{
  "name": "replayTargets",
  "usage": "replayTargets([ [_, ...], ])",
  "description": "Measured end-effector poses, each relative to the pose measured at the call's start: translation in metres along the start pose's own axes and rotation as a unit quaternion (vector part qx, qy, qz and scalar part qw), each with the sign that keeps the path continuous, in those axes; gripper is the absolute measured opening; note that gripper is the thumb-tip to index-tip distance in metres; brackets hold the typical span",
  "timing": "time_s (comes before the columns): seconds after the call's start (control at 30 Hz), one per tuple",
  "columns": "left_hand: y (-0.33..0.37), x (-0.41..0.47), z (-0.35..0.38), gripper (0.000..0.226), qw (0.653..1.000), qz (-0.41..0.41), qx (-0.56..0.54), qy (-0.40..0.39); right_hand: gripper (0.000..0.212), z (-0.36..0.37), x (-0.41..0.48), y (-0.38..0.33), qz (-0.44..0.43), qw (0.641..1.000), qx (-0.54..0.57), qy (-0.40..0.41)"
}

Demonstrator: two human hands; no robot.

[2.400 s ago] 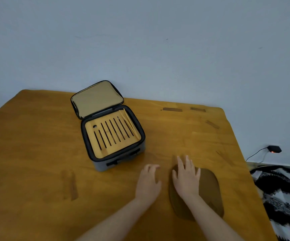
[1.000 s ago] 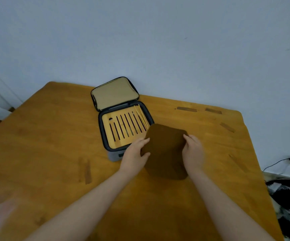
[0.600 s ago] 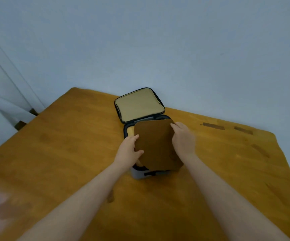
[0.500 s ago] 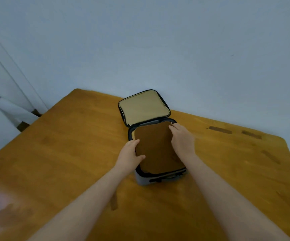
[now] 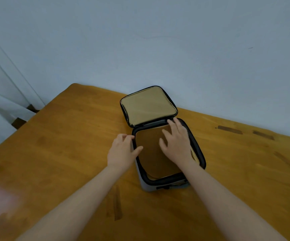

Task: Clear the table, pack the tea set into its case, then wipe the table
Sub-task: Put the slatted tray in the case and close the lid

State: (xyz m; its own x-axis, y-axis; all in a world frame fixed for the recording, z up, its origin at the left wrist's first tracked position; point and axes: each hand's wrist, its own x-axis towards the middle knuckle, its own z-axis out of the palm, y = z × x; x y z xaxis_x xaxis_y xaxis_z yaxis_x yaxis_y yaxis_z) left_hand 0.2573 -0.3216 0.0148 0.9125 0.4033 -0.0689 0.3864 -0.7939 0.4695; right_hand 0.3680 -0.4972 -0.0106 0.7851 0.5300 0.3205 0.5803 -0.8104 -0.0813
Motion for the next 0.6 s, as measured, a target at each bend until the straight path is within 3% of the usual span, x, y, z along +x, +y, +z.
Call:
replayTargets([
  [0.07, -0.004, 0.016, 0.000, 0.055, 0.995, -0.056, -0.080, -0.023, 0.055, 0.002, -0.011, -0.022, 0.006, 0.995, 0.027, -0.094],
  [0.13, -0.008, 0.034, 0.002, 0.055, 0.991, -0.086, -0.090, -0.051, 0.063, 0.009, -0.021, -0.037, 0.031, 0.984, 0.054, -0.165],
  [0.27, -0.004, 0.066, 0.003, 0.063, 0.979, -0.117, -0.130, -0.109, 0.068, 0.015, -0.030, -0.043, 0.038, 0.982, 0.031, -0.182],
  [0.37, 0.010, 0.087, 0.002, 0.061, 0.930, -0.197, -0.297, -0.089, 0.069, 0.017, -0.030, -0.043, 0.037, 0.983, 0.018, -0.181],
  [0.5, 0.013, 0.107, 0.002, 0.073, 0.811, -0.299, -0.502, -0.017, 0.068, 0.020, -0.031, -0.045, 0.040, 0.985, 0.009, -0.167],
  [0.6, 0.014, 0.111, 0.000, 0.063, 0.794, -0.282, -0.538, 0.026, 0.067, 0.018, -0.030, -0.045, 0.040, 0.983, 0.005, -0.179],
])
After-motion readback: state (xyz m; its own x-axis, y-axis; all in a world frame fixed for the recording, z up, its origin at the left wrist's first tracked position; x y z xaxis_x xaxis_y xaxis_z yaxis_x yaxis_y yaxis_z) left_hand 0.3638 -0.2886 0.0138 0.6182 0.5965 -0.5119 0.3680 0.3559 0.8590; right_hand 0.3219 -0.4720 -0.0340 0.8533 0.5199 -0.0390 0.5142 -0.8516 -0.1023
